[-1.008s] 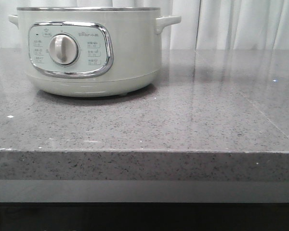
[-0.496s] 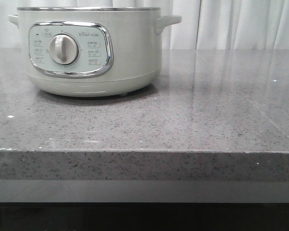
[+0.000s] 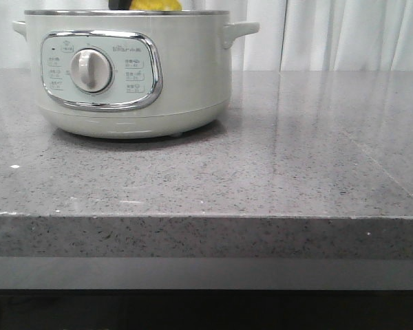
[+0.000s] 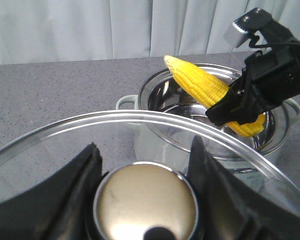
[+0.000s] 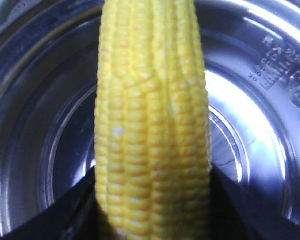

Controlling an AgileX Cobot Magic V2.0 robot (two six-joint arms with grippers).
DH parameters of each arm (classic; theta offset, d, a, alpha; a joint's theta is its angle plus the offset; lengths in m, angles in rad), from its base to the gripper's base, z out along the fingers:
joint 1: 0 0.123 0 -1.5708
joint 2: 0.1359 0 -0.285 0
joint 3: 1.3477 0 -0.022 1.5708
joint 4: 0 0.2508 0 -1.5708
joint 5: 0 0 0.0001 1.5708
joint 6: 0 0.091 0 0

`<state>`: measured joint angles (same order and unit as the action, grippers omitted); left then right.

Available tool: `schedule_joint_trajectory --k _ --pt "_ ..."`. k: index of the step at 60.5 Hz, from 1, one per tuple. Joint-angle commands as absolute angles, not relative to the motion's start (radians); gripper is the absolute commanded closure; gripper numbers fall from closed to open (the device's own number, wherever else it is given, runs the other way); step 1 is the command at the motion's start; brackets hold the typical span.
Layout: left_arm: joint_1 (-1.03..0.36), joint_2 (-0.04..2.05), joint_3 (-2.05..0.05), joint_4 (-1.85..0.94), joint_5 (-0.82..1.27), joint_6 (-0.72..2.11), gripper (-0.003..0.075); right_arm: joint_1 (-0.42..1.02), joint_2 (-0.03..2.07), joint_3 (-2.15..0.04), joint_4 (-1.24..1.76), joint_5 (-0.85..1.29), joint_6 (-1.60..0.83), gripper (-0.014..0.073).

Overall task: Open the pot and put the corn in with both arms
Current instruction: 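Lift the corn with the right gripper and carry it over the pot, then lower the corn into the pot and open the right gripper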

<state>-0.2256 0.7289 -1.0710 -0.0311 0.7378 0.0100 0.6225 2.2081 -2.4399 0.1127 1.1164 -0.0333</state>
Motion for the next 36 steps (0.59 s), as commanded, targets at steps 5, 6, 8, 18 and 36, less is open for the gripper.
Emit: schedule_joint_trajectory --k 5,6,8,18,36 --pt "-0.223 0.721 -1.115 -0.038 0.602 0.0 0.046 0.62 2.161 -2.465 0.112 1.063 -0.035 0.0244" --pt "-0.223 0.721 -1.115 -0.038 0.602 0.0 0.046 0.62 2.161 -2.465 0.112 1.064 -0.035 0.0244" --pt "-0.223 0.721 -1.115 -0.038 0.602 0.0 0.0461 0.62 2.161 -2.465 0.112 1.064 -0.035 0.0241" --pt "-0.223 0.721 -1.115 -0.038 0.602 0.0 0.046 0.62 2.161 -2.465 0.112 1.064 -0.035 0.0094" --pt "-0.223 0.721 -1.115 -0.038 0.602 0.0 0.046 0.62 2.161 -2.465 0.114 1.058 -0.033 -0.0008"
